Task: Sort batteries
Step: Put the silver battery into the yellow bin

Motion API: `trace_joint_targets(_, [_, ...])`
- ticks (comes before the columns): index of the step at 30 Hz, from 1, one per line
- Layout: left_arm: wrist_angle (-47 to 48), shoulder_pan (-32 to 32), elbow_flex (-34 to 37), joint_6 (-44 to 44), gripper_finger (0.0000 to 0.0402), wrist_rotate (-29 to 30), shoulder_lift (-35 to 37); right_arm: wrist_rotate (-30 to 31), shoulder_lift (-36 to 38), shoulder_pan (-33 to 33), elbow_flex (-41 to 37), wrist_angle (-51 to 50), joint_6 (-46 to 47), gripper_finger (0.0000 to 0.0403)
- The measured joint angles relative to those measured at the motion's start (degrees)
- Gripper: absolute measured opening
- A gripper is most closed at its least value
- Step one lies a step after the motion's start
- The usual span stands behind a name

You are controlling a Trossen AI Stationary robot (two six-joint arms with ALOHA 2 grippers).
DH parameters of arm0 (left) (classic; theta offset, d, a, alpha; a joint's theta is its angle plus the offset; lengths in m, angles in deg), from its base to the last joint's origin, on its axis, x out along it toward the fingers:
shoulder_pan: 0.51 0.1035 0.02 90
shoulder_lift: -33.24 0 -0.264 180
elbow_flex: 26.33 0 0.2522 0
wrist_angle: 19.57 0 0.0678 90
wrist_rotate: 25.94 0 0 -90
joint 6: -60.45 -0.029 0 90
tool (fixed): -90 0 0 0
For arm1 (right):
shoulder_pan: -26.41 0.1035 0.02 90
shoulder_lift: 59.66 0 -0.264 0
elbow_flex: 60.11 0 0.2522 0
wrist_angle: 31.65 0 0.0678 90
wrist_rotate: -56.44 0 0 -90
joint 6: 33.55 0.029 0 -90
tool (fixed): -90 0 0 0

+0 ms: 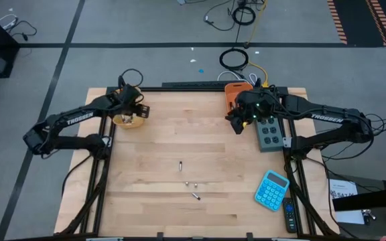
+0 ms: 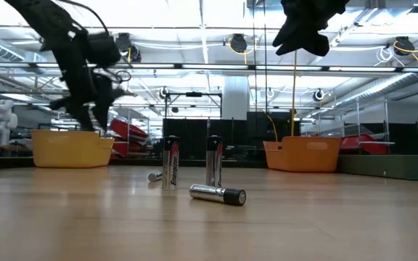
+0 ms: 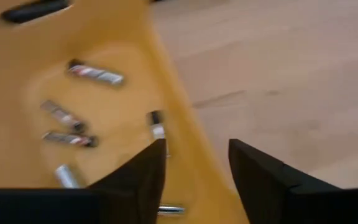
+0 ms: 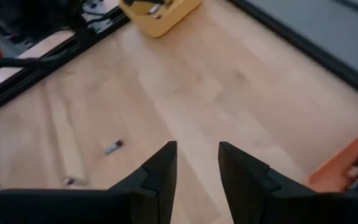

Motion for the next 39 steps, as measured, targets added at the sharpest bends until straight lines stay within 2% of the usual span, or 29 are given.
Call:
trace_joint_targets(3, [-1.6, -1.5, -2.4, -8.0, 0.0201, -7.9, 2.7, -4.1, 0.0, 0.2, 0.0, 0.1, -0.1, 0.0110])
trace_joint_targets(5, [-1.9, -4.2, -4.8, -12.2, 0.0203, -11.0, 4.7, -7.4, 0.0, 2.2, 0.0, 1.2, 0.3, 0.0110])
trace_joint_targets(8, [-1.1, -7.9, -7.8, -14.9, 0.0201, -8.6, 6.5, -8.5, -1.2, 9.6, 0.1, 1.9, 1.3, 0.0110])
trace_joint_targets(11, [-1.4, -9.8, -9.8, -15.2, 0.0198, -4.8, 6.8, -5.2, -4.5, 16.9, 0.0, 1.4, 3.3, 0.0109])
trace_joint_targets(14, [-1.9, -10.0, -11.3, -15.9, 0.0198, -4.8, 6.7, -2.2, -8.2, 21.3, 0.0, 5.0, 7.1, 0.0109])
trace_joint_targets(16, [-1.7, -10.0, -12.4, -18.2, 0.0198, -8.2, 6.6, 0.9, -11.0, 23.7, 0.0, 9.2, 10.0, 0.0109])
trace_joint_targets(21, [-0.6, -10.6, -13.6, -20.4, 0.0198, -23.1, 6.6, 9.5, -20.1, 28.1, 0.0, 19.9, 22.0, 0.0109])
trace_joint_targets(24, [-1.6, -12.0, -13.7, -18.5, 0.0198, -29.3, 7.0, 9.7, -25.6, 29.5, 0.9, 24.2, 27.5, 0.0109])
trace_joint_targets(26, [-1.7, -13.3, -13.7, -18.2, 0.0198, -29.8, 7.5, 9.6, -28.8, 30.7, 3.3, 24.4, 28.6, 0.0109])
trace_joint_targets(30, [-0.6, -15.2, -13.7, -17.0, 0.0198, -29.8, 7.5, 9.3, -33.6, 33.3, 8.5, 19.3, 22.8, 0.0109])
trace_joint_targets(33, [-0.4, -16.7, -13.5, -14.8, 0.0198, -29.2, 7.4, 8.1, -35.4, 35.0, 11.7, 15.4, 10.8, 0.0109])
trace_joint_targets(36, [0.0, -18.4, -12.9, -11.1, 0.0198, -26.5, 7.3, 8.4, -35.7, 37.0, 12.3, 12.7, 0.0, 0.0110])
trace_joint_targets(39, [-0.2, -20.2, -12.7, -6.4, 0.0198, -22.9, 7.4, 7.8, -35.8, 38.6, 11.8, 10.2, -2.9, 0.0117])
